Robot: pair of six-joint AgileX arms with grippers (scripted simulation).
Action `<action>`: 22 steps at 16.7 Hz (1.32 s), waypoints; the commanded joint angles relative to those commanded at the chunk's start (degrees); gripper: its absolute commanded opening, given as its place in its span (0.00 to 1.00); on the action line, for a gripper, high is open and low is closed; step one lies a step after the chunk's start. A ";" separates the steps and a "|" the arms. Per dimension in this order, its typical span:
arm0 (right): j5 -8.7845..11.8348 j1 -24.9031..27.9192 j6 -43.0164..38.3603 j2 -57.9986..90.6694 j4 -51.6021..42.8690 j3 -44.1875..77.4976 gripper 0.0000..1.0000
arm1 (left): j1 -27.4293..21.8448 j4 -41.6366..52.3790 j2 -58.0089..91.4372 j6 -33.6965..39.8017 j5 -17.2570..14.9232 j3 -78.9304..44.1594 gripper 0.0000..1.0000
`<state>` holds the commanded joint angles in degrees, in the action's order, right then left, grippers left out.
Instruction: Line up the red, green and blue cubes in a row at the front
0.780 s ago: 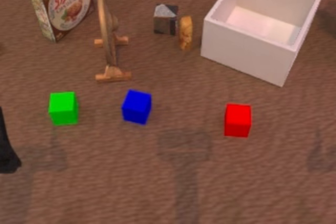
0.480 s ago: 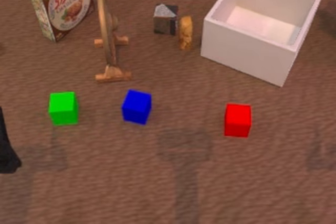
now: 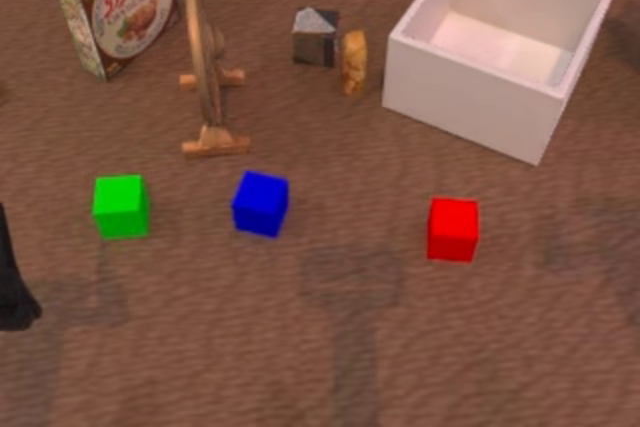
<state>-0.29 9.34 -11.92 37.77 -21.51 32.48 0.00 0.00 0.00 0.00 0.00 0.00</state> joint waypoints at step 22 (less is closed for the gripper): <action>0.15 19.69 -23.50 85.12 -45.20 67.12 1.00 | 0.00 0.00 0.00 0.00 0.00 0.00 1.00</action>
<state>-0.15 29.03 -35.42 122.89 -66.71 99.60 0.00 0.00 0.00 0.00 0.00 0.00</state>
